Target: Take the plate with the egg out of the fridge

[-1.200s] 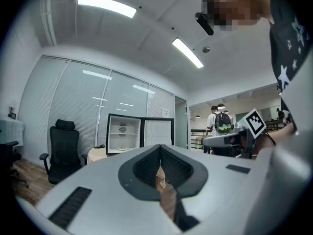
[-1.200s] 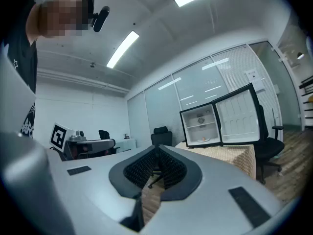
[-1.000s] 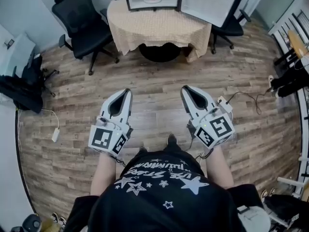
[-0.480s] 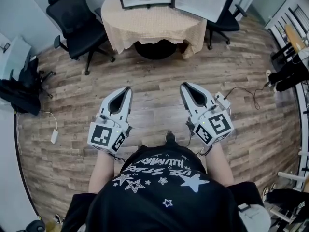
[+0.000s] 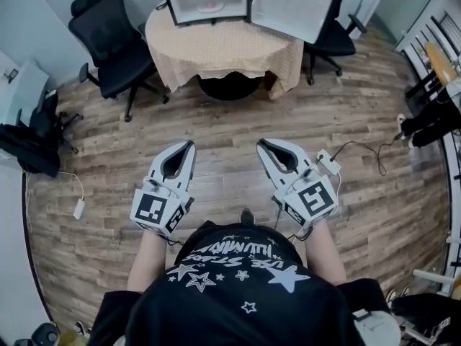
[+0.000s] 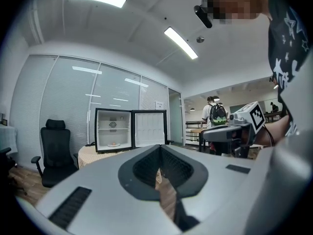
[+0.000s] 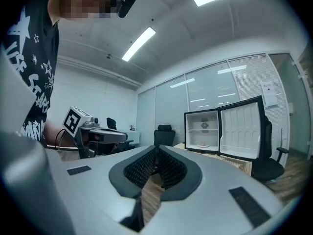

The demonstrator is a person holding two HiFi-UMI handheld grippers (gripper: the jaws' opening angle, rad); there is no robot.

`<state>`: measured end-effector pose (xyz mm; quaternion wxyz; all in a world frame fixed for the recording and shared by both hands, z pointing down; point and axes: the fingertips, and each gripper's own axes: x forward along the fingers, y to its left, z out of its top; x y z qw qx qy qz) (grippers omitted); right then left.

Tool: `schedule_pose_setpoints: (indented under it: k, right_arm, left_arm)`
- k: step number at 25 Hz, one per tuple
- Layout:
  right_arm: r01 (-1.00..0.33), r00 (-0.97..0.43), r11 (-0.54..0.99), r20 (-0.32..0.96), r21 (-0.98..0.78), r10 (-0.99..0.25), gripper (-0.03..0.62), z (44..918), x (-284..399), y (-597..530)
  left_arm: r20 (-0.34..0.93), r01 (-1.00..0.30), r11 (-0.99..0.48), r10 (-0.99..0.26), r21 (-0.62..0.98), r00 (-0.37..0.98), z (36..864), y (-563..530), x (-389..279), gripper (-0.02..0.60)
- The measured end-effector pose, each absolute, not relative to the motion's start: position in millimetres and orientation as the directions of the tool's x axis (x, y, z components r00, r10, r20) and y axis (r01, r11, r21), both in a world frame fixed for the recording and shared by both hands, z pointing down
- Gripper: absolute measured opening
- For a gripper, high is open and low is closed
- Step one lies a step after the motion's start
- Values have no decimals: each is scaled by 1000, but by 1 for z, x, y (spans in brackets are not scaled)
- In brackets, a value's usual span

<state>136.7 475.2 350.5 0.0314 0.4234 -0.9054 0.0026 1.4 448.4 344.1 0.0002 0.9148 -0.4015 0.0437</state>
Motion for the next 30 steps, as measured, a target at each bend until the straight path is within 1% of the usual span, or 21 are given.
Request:
schedule_pose_setpoints:
  k: [3, 7, 9, 13, 18, 25, 30]
  right_arm:
    - [-771, -634, 636, 55, 27, -771, 38, 354, 162, 468]
    - [-770, -637, 638, 47, 4, -769, 38, 355, 190, 458]
    - [-791, -612, 611, 26, -27, -791, 38, 353, 204, 449]
    - [-803, -591, 589, -7, -91, -807, 38, 355, 215, 439]
    - [-806, -585, 577, 31, -127, -810, 38, 369, 218, 429]
    - [-849, -522, 515, 44, -116, -852, 38, 374, 232, 405]
    - [-876, -476, 467, 60, -122, -877, 38, 374, 239, 375]
  left_arm:
    - [86, -745, -667, -744, -35, 662, 348, 448, 18, 9]
    - [103, -815, -580, -810, 5, 577, 353, 438, 22, 9]
    - [97, -828, -561, -823, 21, 560, 348, 433, 26, 9]
    - [110, -821, -570, -818, -26, 565, 343, 428, 33, 9]
    - [121, -830, -557, -823, 10, 554, 351, 413, 29, 9]
    - [127, -804, -593, -796, 33, 592, 372, 371, 34, 9]
    - [109, -774, -633, -768, 19, 631, 369, 334, 39, 9]
